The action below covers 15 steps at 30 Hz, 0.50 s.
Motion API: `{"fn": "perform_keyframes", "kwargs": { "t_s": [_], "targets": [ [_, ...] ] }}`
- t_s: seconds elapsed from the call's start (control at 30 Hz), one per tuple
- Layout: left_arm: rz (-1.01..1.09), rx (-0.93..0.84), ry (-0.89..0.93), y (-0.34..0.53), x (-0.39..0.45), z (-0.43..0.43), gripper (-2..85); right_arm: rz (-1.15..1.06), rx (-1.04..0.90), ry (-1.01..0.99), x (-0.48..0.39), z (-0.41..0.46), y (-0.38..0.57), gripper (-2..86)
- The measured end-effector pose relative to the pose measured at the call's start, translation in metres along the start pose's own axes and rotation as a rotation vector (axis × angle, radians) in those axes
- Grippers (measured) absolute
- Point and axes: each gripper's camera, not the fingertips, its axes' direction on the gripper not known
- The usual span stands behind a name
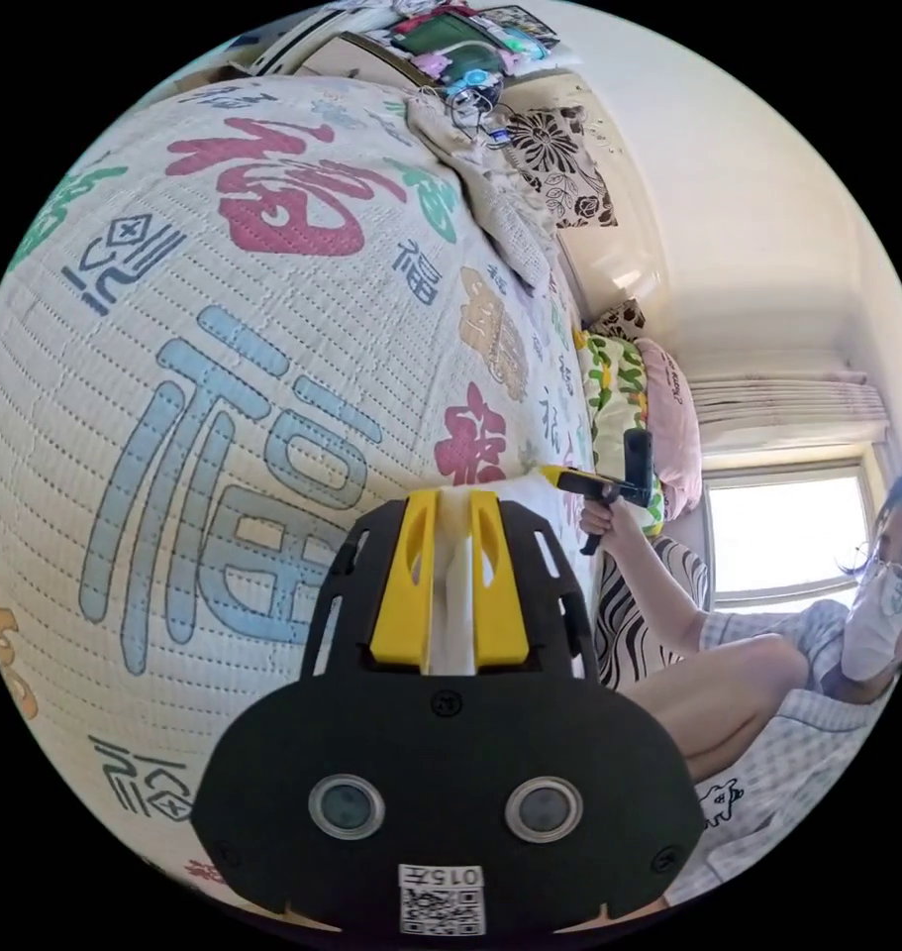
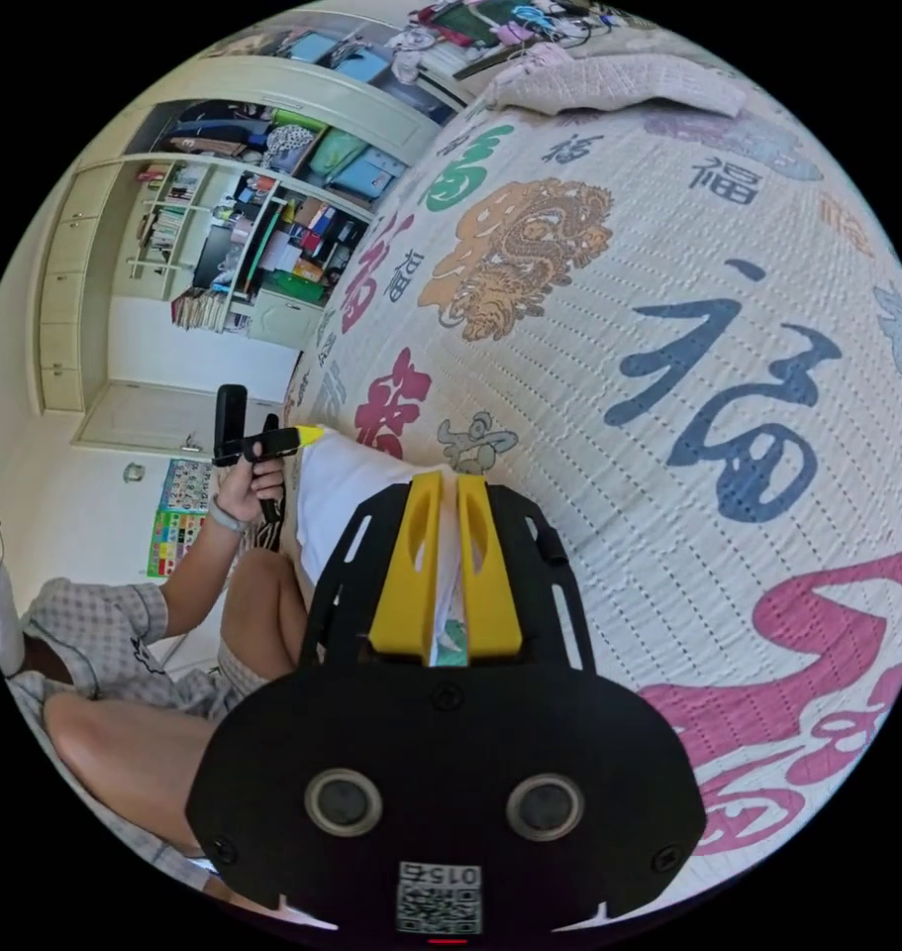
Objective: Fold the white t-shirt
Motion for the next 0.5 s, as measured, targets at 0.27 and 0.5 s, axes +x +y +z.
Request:
{"fn": "perform_keyframes", "kwargs": {
  "t_s": [0.27, 0.5],
  "targets": [
    [-0.076, 0.061, 0.028, 0.023, -0.031, -0.032, 2.8, 0.052, 0.041, -0.004, 0.015, 0.008, -0.002, 1.4],
    [0.013, 0.038, 0.006, 0.063, -0.011, -0.076, 8.4, -0.038, 0.099, -0.09, -0.007, 0.002, 0.014, 6.4]
  ]
}}
